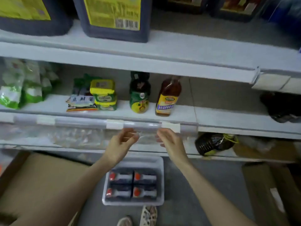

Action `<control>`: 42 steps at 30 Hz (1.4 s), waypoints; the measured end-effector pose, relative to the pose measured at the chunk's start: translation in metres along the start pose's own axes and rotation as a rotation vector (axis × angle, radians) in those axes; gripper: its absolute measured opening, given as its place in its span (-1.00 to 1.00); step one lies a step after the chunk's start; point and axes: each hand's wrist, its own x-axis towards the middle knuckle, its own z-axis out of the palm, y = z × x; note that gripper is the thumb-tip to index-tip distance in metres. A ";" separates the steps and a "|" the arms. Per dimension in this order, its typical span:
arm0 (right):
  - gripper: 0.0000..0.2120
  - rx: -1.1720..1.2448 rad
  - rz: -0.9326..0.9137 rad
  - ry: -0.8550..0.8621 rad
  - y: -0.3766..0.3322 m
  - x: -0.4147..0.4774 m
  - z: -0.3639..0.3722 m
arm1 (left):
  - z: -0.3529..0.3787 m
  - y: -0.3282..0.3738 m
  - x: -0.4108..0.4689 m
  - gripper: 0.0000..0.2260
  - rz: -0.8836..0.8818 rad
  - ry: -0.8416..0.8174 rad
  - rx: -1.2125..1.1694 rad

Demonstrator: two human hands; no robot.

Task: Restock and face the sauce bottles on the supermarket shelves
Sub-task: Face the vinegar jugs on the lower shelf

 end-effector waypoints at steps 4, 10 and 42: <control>-0.92 0.000 0.130 0.009 0.099 0.009 0.011 | 0.015 -0.095 0.013 -0.71 -0.161 -0.052 0.029; -0.90 0.013 0.258 0.014 0.249 0.020 0.023 | 0.048 -0.226 0.024 -0.82 -0.327 -0.058 0.018; -0.91 -0.408 0.311 -0.155 0.468 0.083 0.047 | 0.097 -0.435 0.051 -0.85 -0.464 0.003 -0.043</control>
